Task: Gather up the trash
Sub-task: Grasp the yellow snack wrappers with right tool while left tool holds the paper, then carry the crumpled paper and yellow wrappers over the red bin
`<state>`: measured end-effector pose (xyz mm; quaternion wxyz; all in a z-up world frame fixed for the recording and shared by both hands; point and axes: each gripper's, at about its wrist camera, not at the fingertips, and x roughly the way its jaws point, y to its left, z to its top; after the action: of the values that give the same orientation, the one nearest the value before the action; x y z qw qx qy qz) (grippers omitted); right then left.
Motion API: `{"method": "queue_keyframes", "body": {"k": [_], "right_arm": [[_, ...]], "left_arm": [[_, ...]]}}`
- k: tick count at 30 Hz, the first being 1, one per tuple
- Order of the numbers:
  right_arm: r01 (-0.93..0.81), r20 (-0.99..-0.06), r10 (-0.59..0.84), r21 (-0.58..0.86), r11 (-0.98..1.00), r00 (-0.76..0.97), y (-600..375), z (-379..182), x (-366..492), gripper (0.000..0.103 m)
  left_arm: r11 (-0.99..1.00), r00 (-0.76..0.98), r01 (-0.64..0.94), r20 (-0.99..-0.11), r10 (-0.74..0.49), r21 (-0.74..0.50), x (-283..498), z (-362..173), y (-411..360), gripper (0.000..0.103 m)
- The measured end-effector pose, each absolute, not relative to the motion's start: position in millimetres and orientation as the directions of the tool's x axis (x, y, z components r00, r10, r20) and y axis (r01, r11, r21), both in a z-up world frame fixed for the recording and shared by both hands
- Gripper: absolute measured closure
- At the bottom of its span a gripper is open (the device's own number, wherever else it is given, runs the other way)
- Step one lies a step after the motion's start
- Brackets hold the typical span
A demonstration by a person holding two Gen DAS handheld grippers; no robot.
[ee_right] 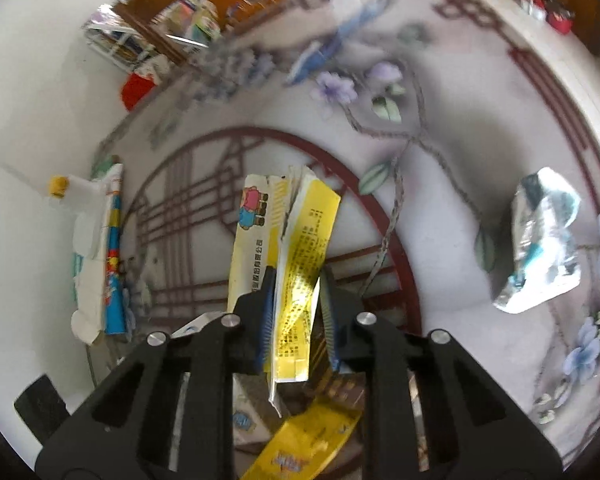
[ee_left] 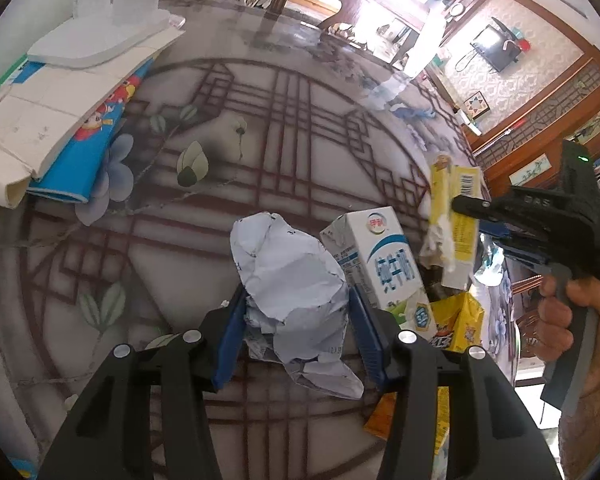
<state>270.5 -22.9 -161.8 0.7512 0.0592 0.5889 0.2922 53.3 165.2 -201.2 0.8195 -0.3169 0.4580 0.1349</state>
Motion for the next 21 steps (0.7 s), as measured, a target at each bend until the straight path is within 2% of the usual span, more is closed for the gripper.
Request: {"method": "queue_keyframes", "body": {"k": [9, 21], "right_arm": [[-0.428, -0.793, 0.583, 0.471, 0.772, 0.179, -61, -114, 232, 0.081], [-0.413, -0.796, 0.56, 0.441, 0.797, 0.23, -136, -109, 166, 0.081]], "left_arm": [[0.791, 0.596, -0.458, -0.8, -0.066, -0.406, 55, -172, 148, 0.055], [0.843, 0.616, -0.364, -0.781, -0.101, -0.396, 54, -148, 105, 0.055]]}}
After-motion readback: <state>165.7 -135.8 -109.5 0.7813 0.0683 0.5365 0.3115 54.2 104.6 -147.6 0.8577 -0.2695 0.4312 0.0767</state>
